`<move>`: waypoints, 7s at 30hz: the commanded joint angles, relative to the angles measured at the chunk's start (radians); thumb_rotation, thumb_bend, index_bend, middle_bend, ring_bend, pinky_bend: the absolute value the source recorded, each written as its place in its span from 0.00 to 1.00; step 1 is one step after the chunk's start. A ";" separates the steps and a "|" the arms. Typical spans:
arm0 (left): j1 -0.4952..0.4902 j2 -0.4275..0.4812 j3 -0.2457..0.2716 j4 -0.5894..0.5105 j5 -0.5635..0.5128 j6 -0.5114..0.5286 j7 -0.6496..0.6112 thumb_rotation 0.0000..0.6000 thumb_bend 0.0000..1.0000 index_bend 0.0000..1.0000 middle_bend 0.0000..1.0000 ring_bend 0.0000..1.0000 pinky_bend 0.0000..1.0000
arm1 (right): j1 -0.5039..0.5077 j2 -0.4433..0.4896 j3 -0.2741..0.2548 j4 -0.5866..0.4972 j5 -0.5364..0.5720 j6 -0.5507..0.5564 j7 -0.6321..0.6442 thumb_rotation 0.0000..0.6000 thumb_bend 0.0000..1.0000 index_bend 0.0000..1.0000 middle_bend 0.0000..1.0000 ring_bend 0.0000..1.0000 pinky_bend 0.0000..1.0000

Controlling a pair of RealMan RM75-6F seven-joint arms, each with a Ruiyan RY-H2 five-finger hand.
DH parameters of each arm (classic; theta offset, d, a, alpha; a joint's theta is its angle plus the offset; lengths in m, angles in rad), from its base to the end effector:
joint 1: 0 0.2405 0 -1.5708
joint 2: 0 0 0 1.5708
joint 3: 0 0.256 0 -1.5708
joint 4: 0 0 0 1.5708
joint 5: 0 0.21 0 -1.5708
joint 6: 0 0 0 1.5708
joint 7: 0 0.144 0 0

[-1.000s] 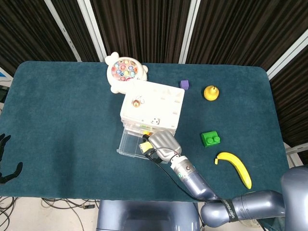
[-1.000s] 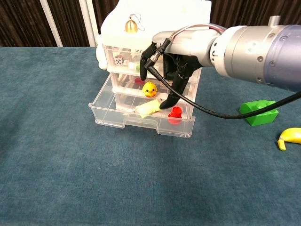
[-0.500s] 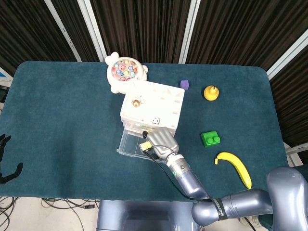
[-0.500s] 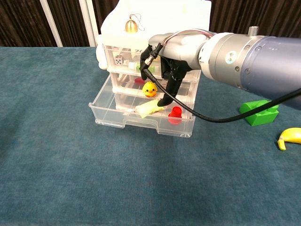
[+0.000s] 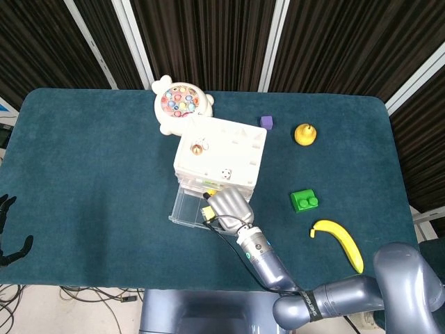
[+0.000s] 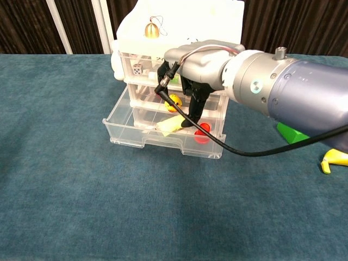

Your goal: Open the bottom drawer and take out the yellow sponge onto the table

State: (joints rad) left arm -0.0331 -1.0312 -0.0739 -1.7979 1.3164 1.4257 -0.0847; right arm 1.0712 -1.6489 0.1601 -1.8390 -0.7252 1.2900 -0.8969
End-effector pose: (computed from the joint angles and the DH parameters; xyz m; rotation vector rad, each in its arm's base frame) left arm -0.3139 0.1652 0.1727 -1.1552 -1.1702 -0.8979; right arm -0.0119 -0.3002 -0.0317 1.9787 -0.7042 0.9027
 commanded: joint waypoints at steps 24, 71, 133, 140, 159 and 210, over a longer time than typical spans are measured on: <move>-0.002 0.004 0.001 -0.002 -0.003 -0.006 -0.002 1.00 0.36 0.03 0.00 0.00 0.00 | 0.040 -0.047 0.007 0.085 0.017 -0.083 -0.133 1.00 0.20 0.41 1.00 1.00 1.00; -0.002 0.009 0.004 -0.005 -0.005 -0.012 -0.005 1.00 0.36 0.03 0.00 0.00 0.00 | 0.150 -0.070 0.000 0.197 0.134 -0.182 -0.237 1.00 0.20 0.42 1.00 1.00 1.00; -0.005 0.021 0.011 -0.011 -0.004 -0.027 -0.022 1.00 0.36 0.03 0.00 0.00 0.01 | 0.203 -0.064 -0.018 0.196 0.201 -0.181 -0.255 1.00 0.24 0.55 1.00 1.00 1.00; -0.005 0.021 0.010 -0.011 -0.005 -0.026 -0.021 1.00 0.36 0.03 0.00 0.00 0.02 | 0.200 -0.057 -0.022 0.186 0.188 -0.183 -0.244 1.00 0.25 0.55 1.00 1.00 1.00; -0.005 0.019 0.010 -0.010 -0.006 -0.025 -0.019 1.00 0.36 0.03 0.00 0.00 0.01 | 0.184 0.015 -0.001 0.105 0.159 -0.177 -0.189 1.00 0.27 0.56 1.00 1.00 1.00; -0.005 0.013 0.008 -0.016 -0.007 -0.018 -0.005 1.00 0.36 0.03 0.00 0.00 0.01 | -0.183 0.593 -0.162 -0.201 -0.061 -0.199 0.256 1.00 0.27 0.56 1.00 1.00 1.00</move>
State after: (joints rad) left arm -0.0377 -1.0178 -0.0657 -1.8143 1.3091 1.4080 -0.0895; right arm 0.9050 -1.0607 0.0118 -2.0592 -0.7779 1.1058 -0.6594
